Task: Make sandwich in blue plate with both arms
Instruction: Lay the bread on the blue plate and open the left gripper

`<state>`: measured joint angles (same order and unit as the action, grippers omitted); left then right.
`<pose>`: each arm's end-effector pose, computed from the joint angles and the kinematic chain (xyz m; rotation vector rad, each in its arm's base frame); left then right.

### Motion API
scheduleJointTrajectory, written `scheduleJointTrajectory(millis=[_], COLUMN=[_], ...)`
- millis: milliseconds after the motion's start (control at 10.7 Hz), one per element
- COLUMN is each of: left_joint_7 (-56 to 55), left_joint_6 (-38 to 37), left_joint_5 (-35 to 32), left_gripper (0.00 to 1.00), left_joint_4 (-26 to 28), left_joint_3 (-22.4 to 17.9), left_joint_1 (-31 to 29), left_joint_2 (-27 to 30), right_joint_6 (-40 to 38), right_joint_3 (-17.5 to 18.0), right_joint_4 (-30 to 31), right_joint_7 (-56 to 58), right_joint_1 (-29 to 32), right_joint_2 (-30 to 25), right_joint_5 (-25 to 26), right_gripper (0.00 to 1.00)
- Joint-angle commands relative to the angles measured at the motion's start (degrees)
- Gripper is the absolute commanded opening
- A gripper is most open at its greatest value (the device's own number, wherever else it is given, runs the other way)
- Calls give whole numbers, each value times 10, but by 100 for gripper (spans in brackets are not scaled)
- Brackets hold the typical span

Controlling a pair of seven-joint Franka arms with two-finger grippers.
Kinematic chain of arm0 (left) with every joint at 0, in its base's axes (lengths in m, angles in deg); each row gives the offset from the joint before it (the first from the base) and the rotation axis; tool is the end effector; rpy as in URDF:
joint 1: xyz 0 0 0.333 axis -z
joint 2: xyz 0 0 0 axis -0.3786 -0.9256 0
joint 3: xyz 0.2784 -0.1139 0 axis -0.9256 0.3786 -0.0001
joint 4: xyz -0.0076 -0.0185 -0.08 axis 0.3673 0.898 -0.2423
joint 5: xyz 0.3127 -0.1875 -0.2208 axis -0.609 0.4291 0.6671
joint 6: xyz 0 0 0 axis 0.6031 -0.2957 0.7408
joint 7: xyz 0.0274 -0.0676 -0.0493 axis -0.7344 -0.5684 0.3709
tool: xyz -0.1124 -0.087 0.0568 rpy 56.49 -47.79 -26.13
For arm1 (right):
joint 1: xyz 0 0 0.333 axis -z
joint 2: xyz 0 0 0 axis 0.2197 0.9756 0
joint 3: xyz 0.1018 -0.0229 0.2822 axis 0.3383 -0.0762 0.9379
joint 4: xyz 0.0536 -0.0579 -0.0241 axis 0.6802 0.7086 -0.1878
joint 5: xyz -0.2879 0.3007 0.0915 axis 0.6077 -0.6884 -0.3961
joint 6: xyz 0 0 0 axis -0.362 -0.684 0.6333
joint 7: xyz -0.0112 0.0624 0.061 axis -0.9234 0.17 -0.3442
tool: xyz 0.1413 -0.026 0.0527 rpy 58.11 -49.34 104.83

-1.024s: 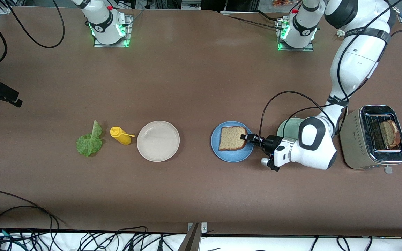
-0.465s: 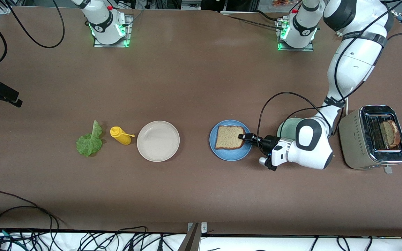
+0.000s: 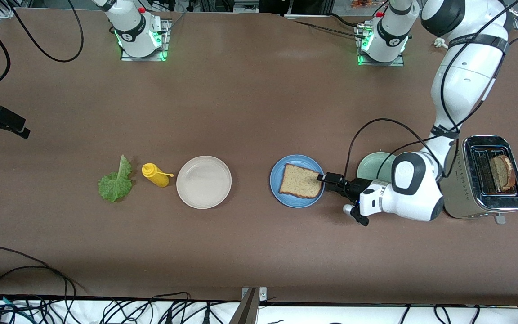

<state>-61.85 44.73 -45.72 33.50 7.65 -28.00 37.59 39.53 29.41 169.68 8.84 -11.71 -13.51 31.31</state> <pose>0.6862 -0.2193 0.1414 2.2483 -0.4651 -0.2766 0.6355 -0.0455 0.5357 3.1372 -0.0502 0.1029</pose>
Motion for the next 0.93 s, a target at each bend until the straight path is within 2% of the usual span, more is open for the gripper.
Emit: scheduleJointTrajectory(millis=[0,93,279,465,651,838], left_joint_7=[2,-5,-60,-117,-154,-187], left_joint_6=[-11,-14,-30,-30,-36,-73], left_joint_5=[-70,-93,-167,-238,-286,-332], left_gripper=[100,100,100,100,100,100], left_joint_4=[8,8,9,9,15,10], left_joint_3=[-1,-2,-14,-15,-15,-15], left_joint_1=[-4,-5,-5,-3,-3,-3], left_joint_2=[46,62,117,142,178,232], right_joint_6=[-15,-16,-7,0,18,50], right_joint_3=[1,6,11,12,12,11], right_joint_4=[-2,-4,-4,-7,-8,-9], right_joint_7=[16,59,53,54,27,28], right_joint_1=[0,-4,-14,-23,-41,-48], right_joint_2=[2,9,21,42,71,103], right_joint_5=[-10,-8,-10,-8,-7,-6], right_gripper=[100,100,100,100,100,100])
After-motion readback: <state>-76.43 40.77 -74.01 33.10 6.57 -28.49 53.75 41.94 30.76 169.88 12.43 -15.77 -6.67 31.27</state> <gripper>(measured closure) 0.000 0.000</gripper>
